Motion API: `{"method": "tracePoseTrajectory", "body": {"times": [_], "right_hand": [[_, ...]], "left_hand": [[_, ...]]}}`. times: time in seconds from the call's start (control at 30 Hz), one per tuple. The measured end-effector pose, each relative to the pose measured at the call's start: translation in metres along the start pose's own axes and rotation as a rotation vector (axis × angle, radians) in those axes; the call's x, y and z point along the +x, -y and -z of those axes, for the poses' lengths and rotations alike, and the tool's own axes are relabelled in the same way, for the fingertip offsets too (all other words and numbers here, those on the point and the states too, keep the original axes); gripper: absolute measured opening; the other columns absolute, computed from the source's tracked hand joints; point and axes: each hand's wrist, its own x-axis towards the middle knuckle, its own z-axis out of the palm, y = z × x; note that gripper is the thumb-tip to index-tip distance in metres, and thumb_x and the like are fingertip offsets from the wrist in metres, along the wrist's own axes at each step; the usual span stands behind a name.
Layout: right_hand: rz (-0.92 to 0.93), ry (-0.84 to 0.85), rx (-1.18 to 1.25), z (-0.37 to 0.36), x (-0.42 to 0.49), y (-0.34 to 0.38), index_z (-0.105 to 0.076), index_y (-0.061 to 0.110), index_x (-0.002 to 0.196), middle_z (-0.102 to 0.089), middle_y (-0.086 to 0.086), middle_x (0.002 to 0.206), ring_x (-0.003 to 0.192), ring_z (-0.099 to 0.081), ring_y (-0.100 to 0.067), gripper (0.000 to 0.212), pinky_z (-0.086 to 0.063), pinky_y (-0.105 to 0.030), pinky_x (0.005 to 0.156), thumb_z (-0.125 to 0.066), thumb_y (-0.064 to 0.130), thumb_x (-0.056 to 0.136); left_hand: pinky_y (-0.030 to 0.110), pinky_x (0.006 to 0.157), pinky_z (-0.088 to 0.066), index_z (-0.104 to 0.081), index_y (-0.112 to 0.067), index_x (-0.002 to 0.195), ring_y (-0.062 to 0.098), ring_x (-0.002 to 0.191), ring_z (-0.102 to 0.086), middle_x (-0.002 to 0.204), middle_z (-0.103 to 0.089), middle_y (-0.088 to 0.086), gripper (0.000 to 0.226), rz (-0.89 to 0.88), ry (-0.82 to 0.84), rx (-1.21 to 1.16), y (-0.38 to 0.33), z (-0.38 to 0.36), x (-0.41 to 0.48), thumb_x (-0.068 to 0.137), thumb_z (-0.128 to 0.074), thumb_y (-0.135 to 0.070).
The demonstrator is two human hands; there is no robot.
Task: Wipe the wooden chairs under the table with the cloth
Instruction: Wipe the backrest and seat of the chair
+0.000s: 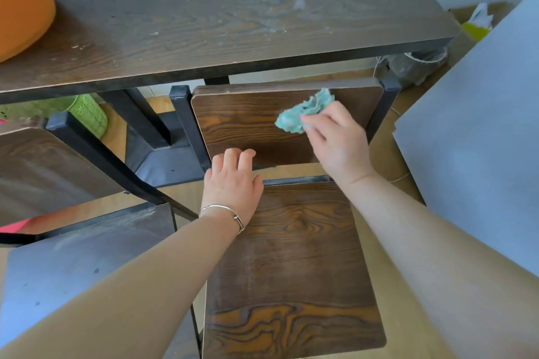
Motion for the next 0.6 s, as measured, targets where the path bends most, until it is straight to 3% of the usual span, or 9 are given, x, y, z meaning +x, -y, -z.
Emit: {"method": "tracePoseTrajectory", "body": {"times": [0.07,0.13,0.27,0.37,0.47,0.53,0.6], "right_hand": [[0.069,-0.163,-0.006,0.021,0.017,-0.003,-0.073,0.006,0.102,-0.062,-0.010,0.095,0.090,-0.060,-0.015,0.016,-0.048,-0.017,0.072,-0.063,0.015,0.094],[0.089,-0.178,-0.025,0.025,0.020,-0.007,-0.072,0.005,0.105,-0.063,-0.011,0.098,0.095,-0.062,-0.017,0.017,-0.051,-0.018,0.073,-0.064,0.015,0.093],[0.057,0.074,-0.085,-0.005,-0.017,-0.023,-0.069,0.012,0.100,-0.060,-0.001,0.094,0.085,-0.058,-0.012,0.018,-0.051,-0.024,0.067,-0.057,0.024,0.095],[0.029,0.330,-0.212,-0.034,-0.057,-0.040,-0.070,0.015,0.098,-0.057,0.001,0.090,0.077,-0.058,-0.016,0.019,-0.050,-0.029,0.054,-0.076,0.017,0.080],[-0.040,0.428,-0.233,-0.036,-0.065,-0.044,-0.067,0.017,0.110,-0.058,0.000,0.100,0.086,-0.059,-0.018,0.022,-0.052,-0.030,0.064,-0.068,0.019,0.088],[-0.070,0.328,-0.106,-0.021,-0.051,-0.040,-0.066,0.014,0.104,-0.058,0.000,0.101,0.090,-0.058,-0.017,0.014,-0.054,-0.029,0.071,-0.061,0.020,0.093],[-0.108,0.104,0.006,0.005,-0.026,-0.036,-0.068,0.012,0.098,-0.058,-0.001,0.101,0.094,-0.057,-0.014,0.014,-0.050,-0.022,0.072,-0.059,0.021,0.094]], "left_hand": [[0.040,0.101,-0.039,-0.035,-0.025,0.140,0.024,0.123,-0.037,0.136,-0.040,0.001,0.046,-0.011,-0.003,-0.006,-0.011,0.002,0.005,0.097,-0.044,-0.040],[0.039,0.102,-0.038,-0.035,-0.026,0.140,0.023,0.124,-0.037,0.136,-0.040,0.000,0.046,-0.025,-0.006,-0.005,-0.019,0.003,0.008,0.097,-0.043,-0.040],[0.039,0.100,-0.039,-0.036,-0.025,0.139,0.023,0.121,-0.038,0.134,-0.041,0.000,0.046,-0.044,-0.012,0.003,-0.021,0.001,0.012,0.097,-0.044,-0.040],[0.039,0.099,-0.040,-0.036,-0.025,0.139,0.023,0.119,-0.039,0.133,-0.041,0.000,0.045,-0.039,-0.008,0.015,-0.022,-0.003,0.013,0.097,-0.044,-0.040],[0.040,0.098,-0.041,-0.037,-0.025,0.139,0.024,0.119,-0.040,0.132,-0.043,0.000,0.045,-0.033,-0.017,0.003,-0.025,-0.002,0.014,0.097,-0.045,-0.039],[0.040,0.097,-0.041,-0.039,-0.024,0.138,0.024,0.118,-0.041,0.131,-0.044,0.001,0.045,-0.044,-0.034,-0.009,-0.027,0.003,0.014,0.096,-0.047,-0.039],[0.040,0.097,-0.041,-0.040,-0.024,0.137,0.024,0.118,-0.041,0.131,-0.045,0.001,0.045,-0.050,-0.054,-0.030,-0.030,0.008,0.015,0.095,-0.049,-0.039]]}}
